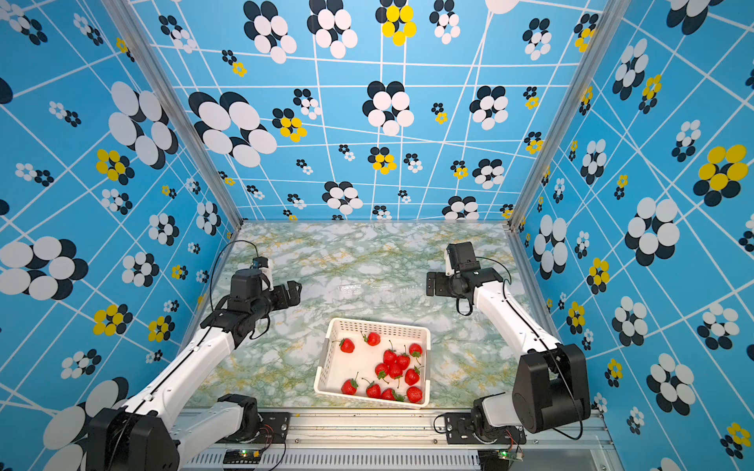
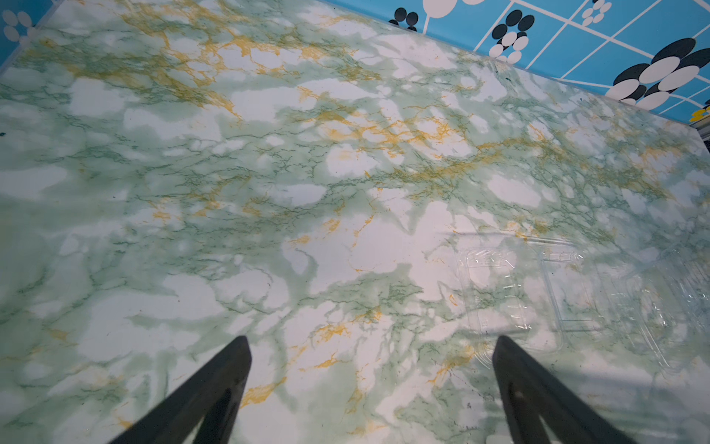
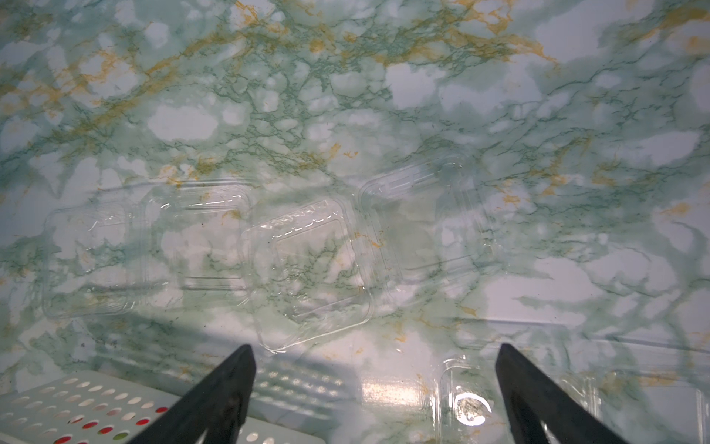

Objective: Pack strawberries into containers
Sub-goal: Pick up the basket from the center of the board.

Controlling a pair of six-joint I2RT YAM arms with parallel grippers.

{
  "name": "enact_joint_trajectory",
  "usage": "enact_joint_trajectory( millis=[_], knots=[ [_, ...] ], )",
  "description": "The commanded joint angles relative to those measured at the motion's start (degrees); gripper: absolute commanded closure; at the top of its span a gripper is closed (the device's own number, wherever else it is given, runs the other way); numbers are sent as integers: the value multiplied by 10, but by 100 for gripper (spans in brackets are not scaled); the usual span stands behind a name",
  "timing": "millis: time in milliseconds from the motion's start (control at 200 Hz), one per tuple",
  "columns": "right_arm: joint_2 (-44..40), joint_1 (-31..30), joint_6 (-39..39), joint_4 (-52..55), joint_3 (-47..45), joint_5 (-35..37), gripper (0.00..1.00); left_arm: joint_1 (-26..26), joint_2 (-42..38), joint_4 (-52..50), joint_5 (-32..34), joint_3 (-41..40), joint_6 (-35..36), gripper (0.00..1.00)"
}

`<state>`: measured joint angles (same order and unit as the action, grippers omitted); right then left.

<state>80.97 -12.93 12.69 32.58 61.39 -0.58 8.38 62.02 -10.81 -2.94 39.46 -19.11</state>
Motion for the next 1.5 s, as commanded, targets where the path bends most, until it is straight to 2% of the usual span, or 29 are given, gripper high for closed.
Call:
enact_joint_trajectory(
  millis=[0, 185, 370, 510, 675, 775, 1079, 1194, 1494],
  knots=[
    [-7, -8, 6, 20, -9, 6, 1, -1, -6, -8, -6, -17, -12, 0],
    [-12, -22, 15, 50, 2, 14, 1, 0, -13, -20, 34, -23, -31, 1],
    [-26, -42, 61, 128, 7, -7, 1, 12, 28, -62, 61, 3, -61, 0],
    [-70, -73, 92, 180, -18, -30, 1, 18, 46, -91, 45, 20, -69, 0],
    [-132, -90, 116, 236, -38, -55, 2, 17, 31, -79, 11, 0, -66, 1],
    [-151, -101, 125, 258, -57, -62, 6, 17, 16, -91, 23, -6, -68, 1],
    [-155, -138, 153, 235, -124, -87, 13, 22, 33, -141, 22, 10, -70, 0],
    [-146, -155, 168, 210, -143, -97, 20, 28, 29, -148, 32, 7, -73, 1],
    [-94, -207, 201, 177, -153, -94, 28, 32, -13, -182, 16, 11, -92, 1]
  ],
)
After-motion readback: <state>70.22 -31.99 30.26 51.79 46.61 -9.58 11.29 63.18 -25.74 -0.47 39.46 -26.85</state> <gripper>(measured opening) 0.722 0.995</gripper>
